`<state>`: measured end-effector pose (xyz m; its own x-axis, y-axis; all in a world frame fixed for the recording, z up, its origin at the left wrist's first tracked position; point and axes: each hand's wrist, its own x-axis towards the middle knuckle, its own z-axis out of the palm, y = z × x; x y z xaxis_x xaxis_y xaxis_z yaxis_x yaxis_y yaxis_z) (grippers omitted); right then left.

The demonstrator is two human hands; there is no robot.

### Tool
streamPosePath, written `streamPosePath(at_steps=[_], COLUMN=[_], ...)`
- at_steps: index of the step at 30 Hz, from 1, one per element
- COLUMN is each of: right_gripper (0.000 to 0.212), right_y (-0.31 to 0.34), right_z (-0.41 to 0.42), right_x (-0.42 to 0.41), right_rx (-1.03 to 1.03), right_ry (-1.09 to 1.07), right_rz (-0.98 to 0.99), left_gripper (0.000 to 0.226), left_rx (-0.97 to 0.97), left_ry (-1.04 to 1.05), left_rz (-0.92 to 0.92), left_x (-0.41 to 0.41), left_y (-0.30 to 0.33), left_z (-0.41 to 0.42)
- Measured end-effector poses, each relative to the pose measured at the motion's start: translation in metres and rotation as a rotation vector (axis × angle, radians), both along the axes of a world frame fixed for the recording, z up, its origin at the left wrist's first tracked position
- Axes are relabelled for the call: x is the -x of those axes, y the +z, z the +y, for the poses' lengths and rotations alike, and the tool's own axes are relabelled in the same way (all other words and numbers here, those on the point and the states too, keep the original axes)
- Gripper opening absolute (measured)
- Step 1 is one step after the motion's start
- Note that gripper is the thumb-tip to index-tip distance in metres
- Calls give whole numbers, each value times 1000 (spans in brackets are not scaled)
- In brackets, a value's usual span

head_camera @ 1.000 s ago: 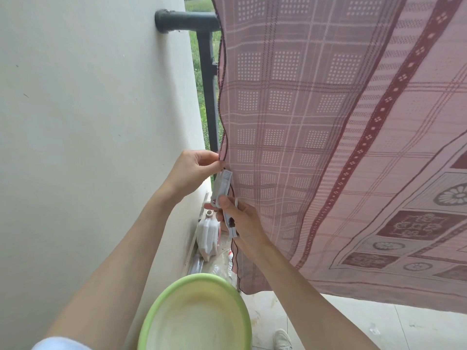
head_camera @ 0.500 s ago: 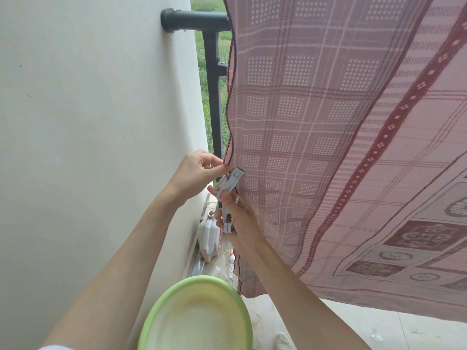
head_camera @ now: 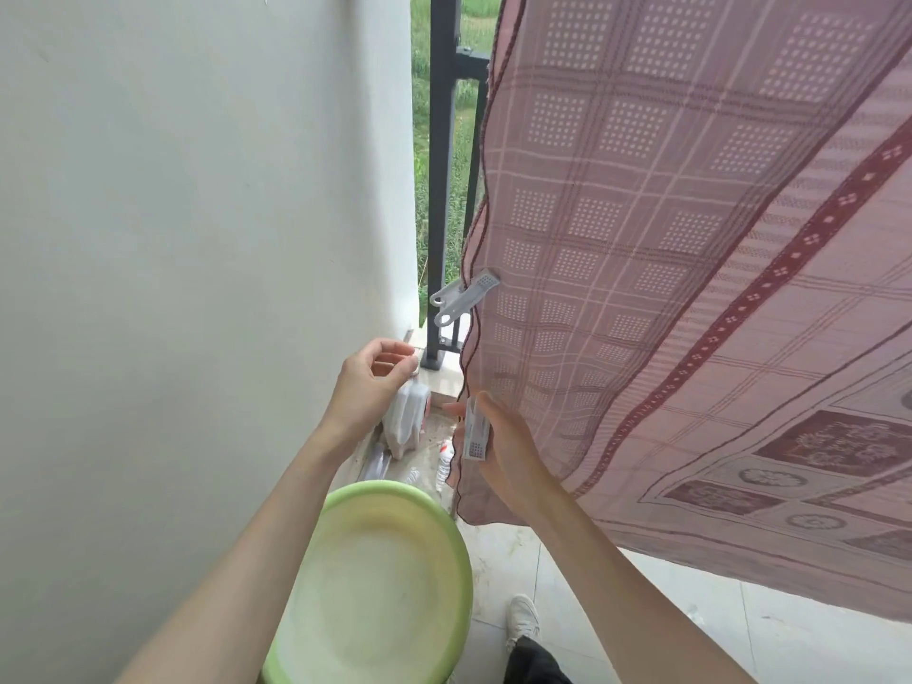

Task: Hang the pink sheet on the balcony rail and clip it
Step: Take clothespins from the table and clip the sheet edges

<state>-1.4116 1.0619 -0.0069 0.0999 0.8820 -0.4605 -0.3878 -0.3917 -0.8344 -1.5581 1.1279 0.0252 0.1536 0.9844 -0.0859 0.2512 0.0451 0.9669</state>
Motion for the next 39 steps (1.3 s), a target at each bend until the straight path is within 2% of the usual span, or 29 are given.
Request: streamPosePath(at_steps=[3, 7, 12, 15, 20, 22, 25, 27, 30, 34, 37, 39], right_gripper=[23, 8, 14, 13, 14, 16, 16, 11, 2, 20, 5, 6], right_y=[-26, -51, -96, -120, -149, -157, -170, -176, -182, -188, -190, -195], right_z=[-12, -12, -1, -1, 3, 6, 9, 10, 9, 8, 8, 7], right_x=[-7, -17, -23, -26, -30, -33, -38, -41, -41, -34, -31, -32], right_rx=[69, 170, 273, 309, 348, 349, 352, 360, 388, 392, 417, 465], right_ry=[4, -45, -55, -92, -93, -97, -108, -108, -153, -214, -260, -306], right_rz=[-111, -192, -225, -218, -266, -299, -328, -320, -188, -16, 50, 44], left_gripper=[9, 15, 34, 49, 71, 62, 28, 15, 13, 8, 9, 8], left_rx=[129, 219, 186, 190, 204, 160, 43, 26, 50, 11, 6, 4], left_ry=[-31, -110, -128, -243, -307, -298, -213, -127, -19, 76, 28, -49], left_rz=[38, 117, 210, 264, 257, 178, 160, 142, 116, 172, 182, 194], left_x=[2, -4, -19, -30, -51, -59, -69, -74, -78, -79, -73, -66], left_y=[-50, -110, -166, -194, -231, -239, -247, -251, -253, -249, -245, -243], left_z=[-16, -25, -10, -1, 11, 17, 24, 25, 20, 13, 15, 20])
